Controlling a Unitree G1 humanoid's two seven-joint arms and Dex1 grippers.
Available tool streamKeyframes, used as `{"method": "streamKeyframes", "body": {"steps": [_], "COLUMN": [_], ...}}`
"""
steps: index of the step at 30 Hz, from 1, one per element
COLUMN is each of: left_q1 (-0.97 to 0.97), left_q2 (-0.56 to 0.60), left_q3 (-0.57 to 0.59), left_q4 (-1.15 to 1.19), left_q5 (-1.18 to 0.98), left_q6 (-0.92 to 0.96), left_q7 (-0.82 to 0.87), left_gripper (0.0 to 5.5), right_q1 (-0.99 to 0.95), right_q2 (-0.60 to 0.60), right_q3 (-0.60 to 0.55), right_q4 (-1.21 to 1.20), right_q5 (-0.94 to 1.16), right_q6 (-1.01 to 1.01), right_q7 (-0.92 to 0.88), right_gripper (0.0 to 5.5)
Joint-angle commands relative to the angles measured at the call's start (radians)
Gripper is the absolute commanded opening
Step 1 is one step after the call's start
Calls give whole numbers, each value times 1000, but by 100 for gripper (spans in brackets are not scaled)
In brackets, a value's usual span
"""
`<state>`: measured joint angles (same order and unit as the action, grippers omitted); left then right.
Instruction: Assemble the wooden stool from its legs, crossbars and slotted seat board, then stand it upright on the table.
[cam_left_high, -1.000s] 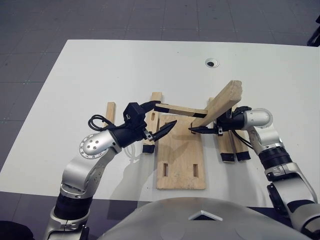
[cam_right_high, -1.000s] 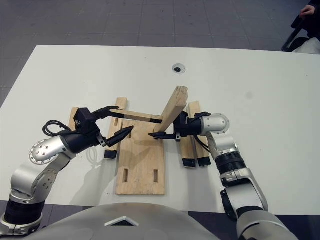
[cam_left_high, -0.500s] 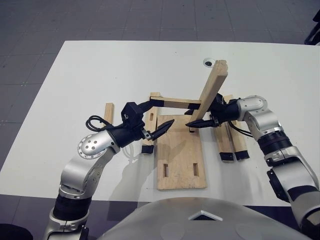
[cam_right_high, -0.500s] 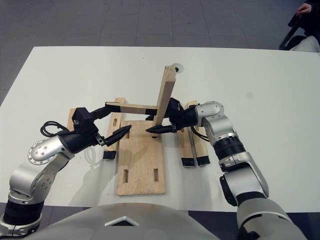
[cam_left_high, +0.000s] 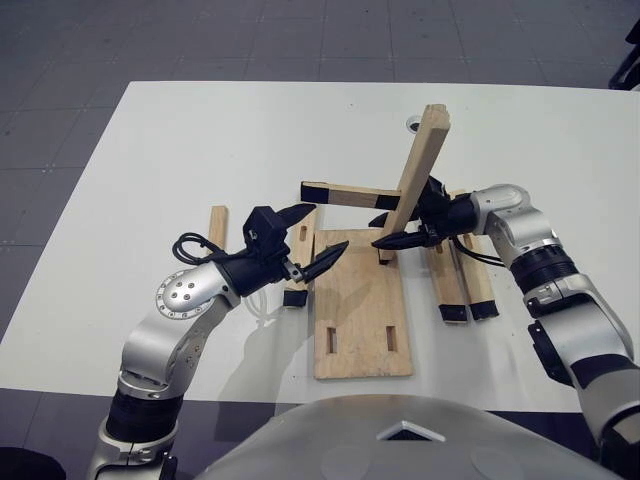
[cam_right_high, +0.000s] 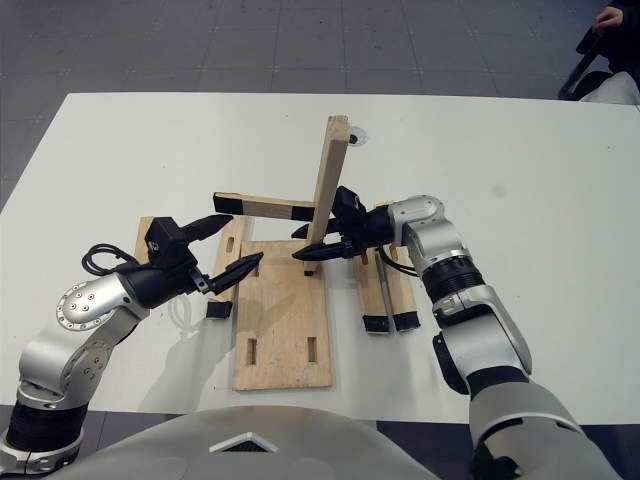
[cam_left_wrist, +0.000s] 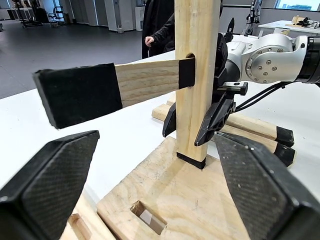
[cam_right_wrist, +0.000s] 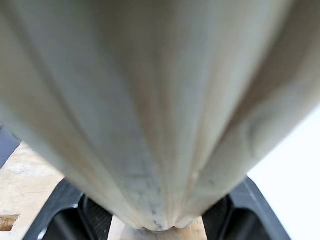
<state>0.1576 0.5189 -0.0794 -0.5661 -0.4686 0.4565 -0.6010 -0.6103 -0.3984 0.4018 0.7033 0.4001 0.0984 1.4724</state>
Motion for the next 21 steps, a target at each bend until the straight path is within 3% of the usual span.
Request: {"method": "streamKeyframes", "body": {"steps": [1,10,21], "left_q1": [-2,-3,-3], "left_q2": [4,2,-2], "left_q3": [1,-1,-1], "left_q4": [-37,-36,-26], "left_q5": [-14,-13,-8], "left_q6": [26,26,18], "left_q7": [1,3,4], "left_gripper": [425,425,425], "right_q1": [219,256,222], "right_q2": [-18,-13,-54], "right_q3": [232,245,152], "right_q4": [217,241,104], "right_q5": [-323,-344,-277], "right_q6": [92,16,-24], "right_q7": [-121,-160,-189], "right_gripper": [202,202,202]}}
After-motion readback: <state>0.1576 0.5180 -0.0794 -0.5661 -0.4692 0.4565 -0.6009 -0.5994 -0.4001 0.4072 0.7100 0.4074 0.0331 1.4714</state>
